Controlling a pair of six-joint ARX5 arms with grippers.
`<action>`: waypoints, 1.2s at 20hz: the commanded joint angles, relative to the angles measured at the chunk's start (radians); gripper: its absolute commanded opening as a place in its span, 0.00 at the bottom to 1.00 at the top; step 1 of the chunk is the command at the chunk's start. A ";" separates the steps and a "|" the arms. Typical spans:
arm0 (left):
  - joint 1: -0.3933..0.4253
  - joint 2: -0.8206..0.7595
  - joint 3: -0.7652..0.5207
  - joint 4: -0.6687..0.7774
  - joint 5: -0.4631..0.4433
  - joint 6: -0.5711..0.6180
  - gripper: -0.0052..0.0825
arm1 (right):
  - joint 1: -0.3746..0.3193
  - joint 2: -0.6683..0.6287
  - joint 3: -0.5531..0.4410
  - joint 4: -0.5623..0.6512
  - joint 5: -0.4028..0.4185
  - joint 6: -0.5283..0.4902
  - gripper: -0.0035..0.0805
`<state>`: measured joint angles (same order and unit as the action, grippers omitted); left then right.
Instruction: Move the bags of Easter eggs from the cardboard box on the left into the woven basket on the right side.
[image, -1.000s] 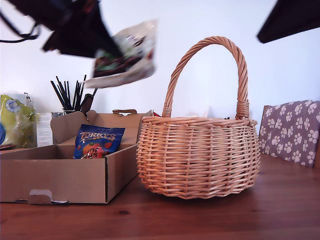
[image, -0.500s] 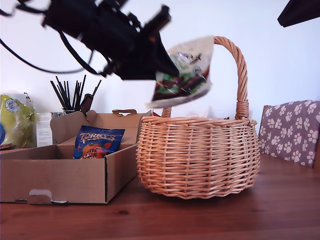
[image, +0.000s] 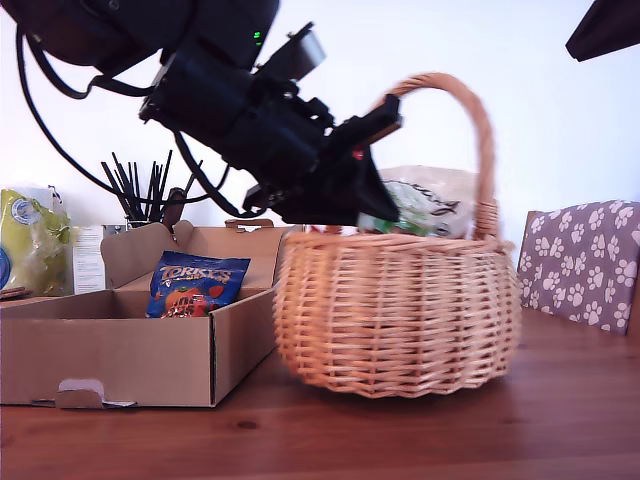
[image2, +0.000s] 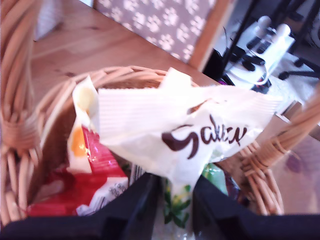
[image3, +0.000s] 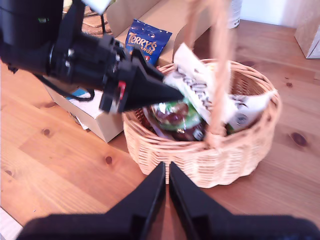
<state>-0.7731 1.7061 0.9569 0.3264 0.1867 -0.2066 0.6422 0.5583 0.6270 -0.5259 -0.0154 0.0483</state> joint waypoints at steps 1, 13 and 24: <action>-0.003 0.011 -0.006 0.008 0.002 0.005 0.23 | -0.001 -0.008 0.009 0.004 0.000 0.003 0.03; 0.003 -0.177 0.040 -0.206 0.006 0.118 0.77 | -0.001 -0.008 0.009 0.005 0.000 0.003 0.03; 0.323 -0.384 0.040 -0.504 -0.126 0.550 0.71 | -0.001 -0.008 0.009 0.011 -0.004 0.003 0.03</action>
<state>-0.4614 1.3018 1.0168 -0.1810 0.0338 0.3035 0.6422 0.5583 0.6270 -0.5243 -0.0177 0.0483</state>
